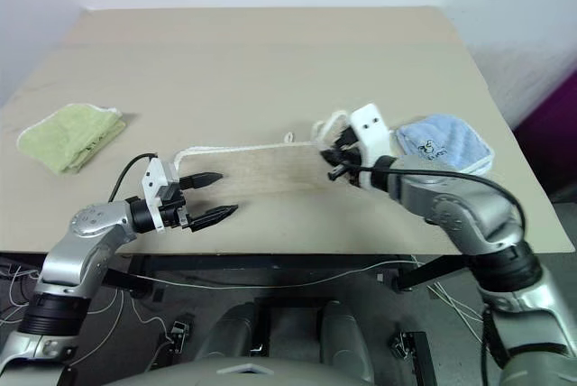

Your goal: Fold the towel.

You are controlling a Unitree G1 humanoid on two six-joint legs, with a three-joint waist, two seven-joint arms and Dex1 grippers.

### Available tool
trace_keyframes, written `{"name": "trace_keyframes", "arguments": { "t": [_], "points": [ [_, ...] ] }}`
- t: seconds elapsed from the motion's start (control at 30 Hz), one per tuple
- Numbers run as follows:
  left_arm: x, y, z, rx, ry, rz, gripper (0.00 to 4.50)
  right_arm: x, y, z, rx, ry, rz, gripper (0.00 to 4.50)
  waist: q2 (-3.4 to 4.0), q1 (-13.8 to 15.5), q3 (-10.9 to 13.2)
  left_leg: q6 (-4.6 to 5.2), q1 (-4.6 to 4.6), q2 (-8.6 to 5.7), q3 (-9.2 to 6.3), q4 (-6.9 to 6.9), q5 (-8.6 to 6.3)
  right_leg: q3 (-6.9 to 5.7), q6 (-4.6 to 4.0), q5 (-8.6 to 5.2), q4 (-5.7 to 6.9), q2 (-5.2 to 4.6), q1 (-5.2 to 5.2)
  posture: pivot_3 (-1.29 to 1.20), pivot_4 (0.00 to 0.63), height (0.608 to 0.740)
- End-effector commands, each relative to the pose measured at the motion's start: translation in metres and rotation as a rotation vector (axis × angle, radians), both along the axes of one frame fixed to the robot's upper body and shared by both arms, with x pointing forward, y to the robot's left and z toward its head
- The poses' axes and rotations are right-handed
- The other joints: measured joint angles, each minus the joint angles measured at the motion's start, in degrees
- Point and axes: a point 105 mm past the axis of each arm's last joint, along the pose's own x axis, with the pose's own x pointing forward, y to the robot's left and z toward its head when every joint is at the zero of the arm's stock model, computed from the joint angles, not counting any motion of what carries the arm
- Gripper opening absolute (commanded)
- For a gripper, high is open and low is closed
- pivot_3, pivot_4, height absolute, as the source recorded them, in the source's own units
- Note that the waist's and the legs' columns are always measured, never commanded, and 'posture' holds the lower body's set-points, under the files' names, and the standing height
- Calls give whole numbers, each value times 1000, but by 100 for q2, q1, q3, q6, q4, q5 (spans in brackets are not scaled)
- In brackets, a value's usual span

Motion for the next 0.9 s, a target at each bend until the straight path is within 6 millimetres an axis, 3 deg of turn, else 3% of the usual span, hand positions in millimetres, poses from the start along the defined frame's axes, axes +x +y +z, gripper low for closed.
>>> {"name": "trace_keyframes", "arguments": {
  "t": [0.03,0.23,0.47,0.6,0.77,0.9],
  "points": [
    [-3,-3,9,-12,-46,4,4500,3,22,-4,-41,-36,78,19,0,-3,0,0,0,0,-1,0,0,0,0,0,0,0,0,0,150,740],
    [-9,-3,7,-21,-39,25,4500,1,42,-18,-45,-5,152,19,0,6,0,-1,-1,-2,-3,-2,0,1,-1,0,0,-4,-2,0,150,740],
    [-14,-1,5,-25,-29,43,4500,-6,49,-29,-31,37,196,19,0,-2,0,-2,-1,-2,-4,-5,-1,2,-1,0,-1,-4,-4,0,150,740],
    [-16,3,7,-50,-21,62,4500,-8,53,-21,16,28,206,1054,0,-7,0,-2,-1,-2,-4,-5,-1,2,-1,0,-1,-5,-5,0,150,740],
    [-19,12,18,-164,4,134,4500,-17,40,4,96,-35,214,2753,0,6,0,-2,-2,-3,-6,-6,-1,1,-1,0,-2,-9,-5,0,150,740],
    [-24,23,21,-239,39,218,4500,-13,24,21,157,-93,167,2753,1,-3,0,-2,-1,-3,-6,-8,-1,1,-1,0,-4,-10,-3,0,150,740]
  ]
}}
